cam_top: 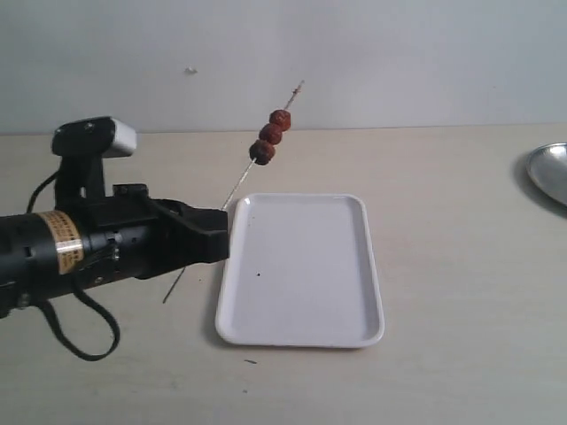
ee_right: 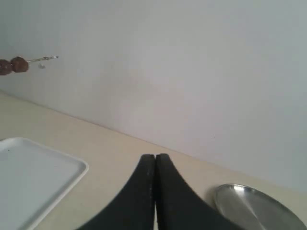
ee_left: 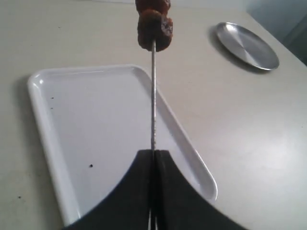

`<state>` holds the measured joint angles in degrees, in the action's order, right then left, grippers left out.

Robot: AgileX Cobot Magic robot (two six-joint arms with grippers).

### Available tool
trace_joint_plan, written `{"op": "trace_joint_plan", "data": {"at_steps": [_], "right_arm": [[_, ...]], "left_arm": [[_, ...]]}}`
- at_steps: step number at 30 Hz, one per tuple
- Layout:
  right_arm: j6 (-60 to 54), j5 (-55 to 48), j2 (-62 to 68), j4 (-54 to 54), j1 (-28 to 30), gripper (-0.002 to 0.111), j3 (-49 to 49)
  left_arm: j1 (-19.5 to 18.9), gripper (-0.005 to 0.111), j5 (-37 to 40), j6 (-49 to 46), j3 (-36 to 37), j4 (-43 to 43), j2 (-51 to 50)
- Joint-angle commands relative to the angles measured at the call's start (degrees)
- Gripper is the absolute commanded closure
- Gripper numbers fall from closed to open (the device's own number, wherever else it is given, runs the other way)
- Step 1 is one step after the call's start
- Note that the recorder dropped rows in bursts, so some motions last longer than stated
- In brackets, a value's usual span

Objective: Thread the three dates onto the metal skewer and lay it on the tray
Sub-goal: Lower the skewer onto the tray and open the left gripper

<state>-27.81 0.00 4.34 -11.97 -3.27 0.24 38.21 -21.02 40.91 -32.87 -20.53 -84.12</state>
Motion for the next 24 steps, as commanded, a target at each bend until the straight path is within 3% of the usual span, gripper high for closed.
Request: {"op": "trace_joint_plan", "data": {"at_steps": [1,24], "right_arm": [[-0.15,-0.45,-0.62,0.26,-0.10,0.108,-0.24],[-0.04,-0.45,-0.59,-0.07,-0.10,0.108,-0.24]], "left_arm": [[2.29,0.107,1.31,1.09,-4.77,1.90,-7.19],[5.29,0.107,7.07,2.39,-19.69,4.70,-28.63]]}}
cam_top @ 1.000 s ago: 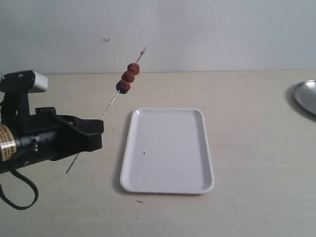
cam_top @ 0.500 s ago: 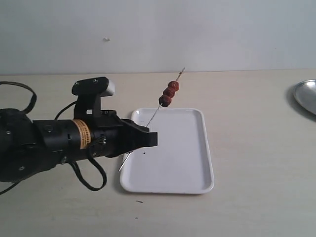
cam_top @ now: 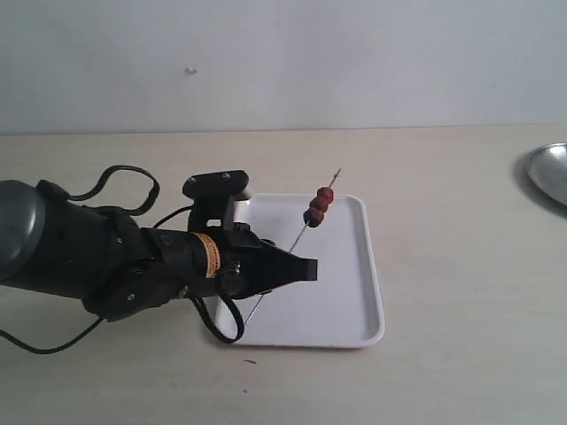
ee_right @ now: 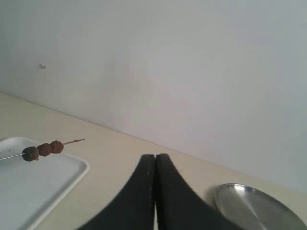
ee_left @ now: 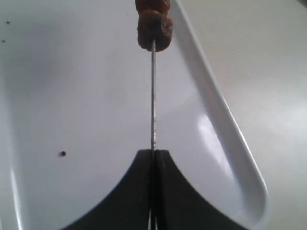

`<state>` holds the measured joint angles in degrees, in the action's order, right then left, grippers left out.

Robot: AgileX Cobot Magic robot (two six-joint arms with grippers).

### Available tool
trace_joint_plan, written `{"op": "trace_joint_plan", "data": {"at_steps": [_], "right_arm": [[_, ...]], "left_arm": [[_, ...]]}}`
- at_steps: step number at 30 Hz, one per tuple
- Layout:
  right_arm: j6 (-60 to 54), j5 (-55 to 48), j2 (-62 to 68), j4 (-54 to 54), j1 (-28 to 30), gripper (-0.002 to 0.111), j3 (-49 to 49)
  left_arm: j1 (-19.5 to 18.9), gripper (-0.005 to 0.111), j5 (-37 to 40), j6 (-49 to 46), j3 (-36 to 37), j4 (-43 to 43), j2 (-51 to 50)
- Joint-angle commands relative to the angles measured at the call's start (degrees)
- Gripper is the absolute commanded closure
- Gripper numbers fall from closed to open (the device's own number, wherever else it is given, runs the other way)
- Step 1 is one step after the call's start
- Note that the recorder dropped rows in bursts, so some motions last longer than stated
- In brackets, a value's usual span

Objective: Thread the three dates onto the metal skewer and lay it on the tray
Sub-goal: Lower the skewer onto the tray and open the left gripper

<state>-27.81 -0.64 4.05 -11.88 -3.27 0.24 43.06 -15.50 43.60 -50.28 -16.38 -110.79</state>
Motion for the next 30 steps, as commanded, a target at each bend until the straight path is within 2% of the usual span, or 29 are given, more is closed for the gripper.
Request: {"op": "trace_joint_plan", "data": {"at_steps": [1,8,15,19,21,22,24,30], "right_arm": [[-0.04,0.18,-0.29,-0.17,-0.10,0.108,-0.24],[-0.04,0.18,-0.29,-0.17,-0.10,0.108,-0.24],[-0.04,0.18,-0.29,-0.17,-0.10,0.108,-0.24],[-0.04,0.18,-0.29,-0.17,-0.10,0.108,-0.24],[-0.04,0.18,-0.29,-0.17,-0.10,0.108,-0.24],[-0.04,0.18,-0.29,-0.17,-0.10,0.108,-0.24],[-0.04,0.18,-0.29,-0.36,-0.10,0.108,-0.24],[-0.04,0.18,-0.29,-0.36,-0.10,0.108,-0.24]], "left_arm": [[0.44,0.107,2.07,-0.30,-2.64,0.55,-2.53],[0.44,0.106,3.85,-0.14,-3.87,0.92,-3.82],[0.44,0.078,6.57,0.07,-3.87,0.57,-3.82],[0.44,0.076,7.39,0.07,-3.87,0.57,-3.82],[0.44,0.070,7.51,0.07,-3.87,0.19,-3.70],[0.44,0.065,7.60,0.07,-3.87,0.03,-3.58],[0.44,0.047,8.02,0.07,-3.87,-0.21,-3.09],[0.44,0.045,10.45,-0.03,-3.87,-1.41,-1.28]]}}
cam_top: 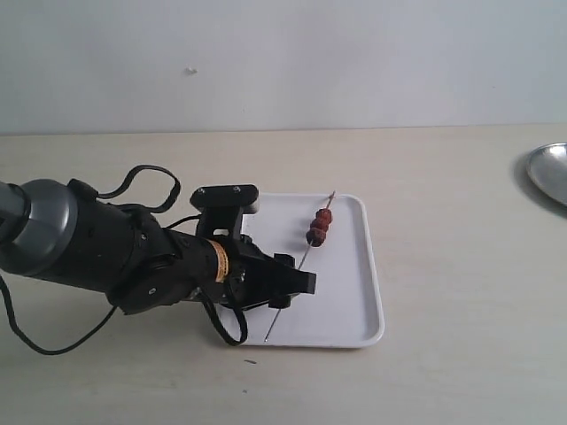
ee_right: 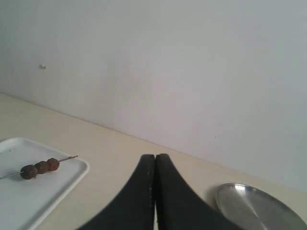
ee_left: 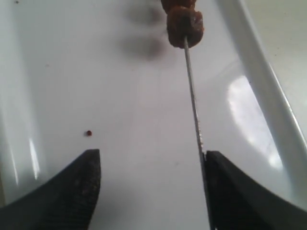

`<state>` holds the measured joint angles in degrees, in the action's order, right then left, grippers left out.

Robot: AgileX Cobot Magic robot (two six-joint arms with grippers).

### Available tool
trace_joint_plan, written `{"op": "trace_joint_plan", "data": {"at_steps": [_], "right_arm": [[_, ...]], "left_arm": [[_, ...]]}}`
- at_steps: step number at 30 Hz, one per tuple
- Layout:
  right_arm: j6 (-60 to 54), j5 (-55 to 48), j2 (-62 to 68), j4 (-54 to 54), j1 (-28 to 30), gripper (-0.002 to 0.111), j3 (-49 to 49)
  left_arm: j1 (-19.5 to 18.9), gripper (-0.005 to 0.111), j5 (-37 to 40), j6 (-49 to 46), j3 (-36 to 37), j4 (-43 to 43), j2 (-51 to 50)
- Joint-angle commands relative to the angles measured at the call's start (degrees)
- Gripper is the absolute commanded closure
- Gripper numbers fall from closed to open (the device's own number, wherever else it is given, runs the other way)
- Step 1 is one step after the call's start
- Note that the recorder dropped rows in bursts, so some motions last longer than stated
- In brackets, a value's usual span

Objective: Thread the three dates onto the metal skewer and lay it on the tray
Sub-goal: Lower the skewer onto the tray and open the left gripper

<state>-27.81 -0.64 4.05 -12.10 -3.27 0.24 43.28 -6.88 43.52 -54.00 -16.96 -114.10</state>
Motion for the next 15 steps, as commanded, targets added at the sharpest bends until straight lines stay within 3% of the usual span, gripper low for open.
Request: {"op": "trace_joint_plan", "data": {"at_steps": [1,15], "right_arm": [[-0.04,0.18,-0.29,-0.13,-0.10,0.108,-0.24],[-0.04,0.18,-0.29,-0.13,-0.10,0.108,-0.24]], "left_arm": [[0.22,0.045,2.35,0.05,-0.15,-0.94,2.61],[0.58,0.048,0.67,-0.06,0.24,-3.80,6.39]]}}
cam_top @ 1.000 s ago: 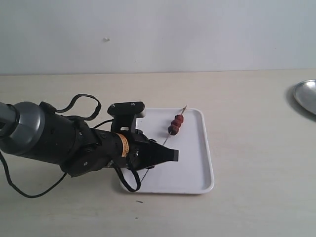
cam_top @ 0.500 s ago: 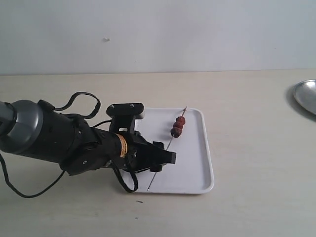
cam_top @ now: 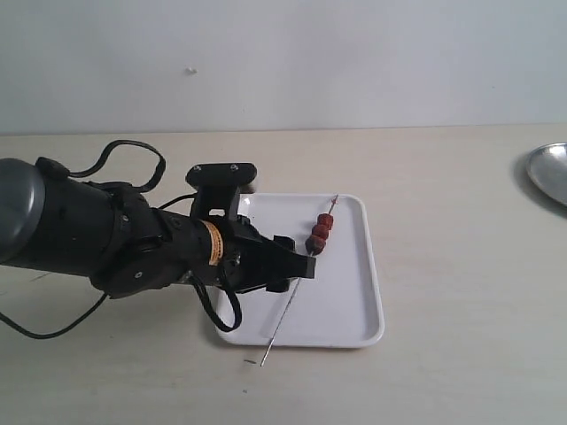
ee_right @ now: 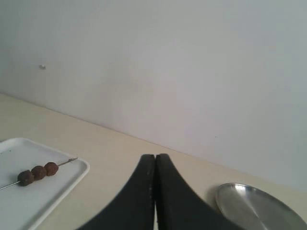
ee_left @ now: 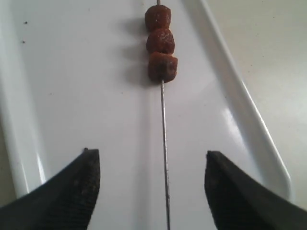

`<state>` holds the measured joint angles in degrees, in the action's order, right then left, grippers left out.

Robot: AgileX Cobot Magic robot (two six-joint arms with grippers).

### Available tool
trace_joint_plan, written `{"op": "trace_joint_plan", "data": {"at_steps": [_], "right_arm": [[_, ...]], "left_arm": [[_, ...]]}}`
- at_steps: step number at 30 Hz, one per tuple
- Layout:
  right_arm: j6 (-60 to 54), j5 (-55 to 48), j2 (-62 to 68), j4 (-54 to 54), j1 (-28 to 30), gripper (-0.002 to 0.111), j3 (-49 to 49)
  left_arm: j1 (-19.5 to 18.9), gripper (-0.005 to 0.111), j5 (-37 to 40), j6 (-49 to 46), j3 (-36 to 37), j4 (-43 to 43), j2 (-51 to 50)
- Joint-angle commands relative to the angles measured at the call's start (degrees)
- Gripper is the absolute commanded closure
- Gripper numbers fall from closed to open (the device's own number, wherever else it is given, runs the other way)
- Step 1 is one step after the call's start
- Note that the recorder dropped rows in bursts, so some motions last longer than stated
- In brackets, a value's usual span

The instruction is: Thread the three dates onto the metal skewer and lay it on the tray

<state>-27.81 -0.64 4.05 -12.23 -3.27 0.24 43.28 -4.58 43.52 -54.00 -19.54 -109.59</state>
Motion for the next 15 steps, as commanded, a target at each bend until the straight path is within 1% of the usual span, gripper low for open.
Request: {"op": "trace_joint_plan", "data": {"at_steps": [1,2,3,6,7,11,15], "right_arm": [[-0.04,0.18,-0.29,0.00,-0.10,0.108,-0.24],[-0.04,0.18,-0.29,0.00,-0.10,0.108,-0.24],[-0.04,0.18,-0.29,0.00,-0.10,0.108,-0.24],[-0.04,0.18,-0.29,0.00,-0.10,0.108,-0.24],[-0.04,0.18,-0.29,0.00,-0.10,0.108,-0.24],[-0.04,0.18,-0.29,-0.95,-0.10,0.108,-0.24],[-0.04,0.18,-0.29,-0.95,-0.10,0.108,-0.24]], "left_arm": [[0.68,0.052,-2.63,-0.06,0.66,-1.68,2.55],[0.68,0.058,-3.93,-0.21,1.20,-2.64,3.48],[0.68,0.066,-4.91,-0.21,1.75,-3.18,4.36],[0.68,0.098,-5.21,-1.42,3.40,-4.12,8.13],[0.68,0.106,-4.46,-2.85,4.08,-4.17,9.85],[0.33,0.107,-1.72,-5.82,6.77,-4.17,15.97],[-0.19,0.107,-1.56,-7.57,10.61,-4.17,21.75]]}}
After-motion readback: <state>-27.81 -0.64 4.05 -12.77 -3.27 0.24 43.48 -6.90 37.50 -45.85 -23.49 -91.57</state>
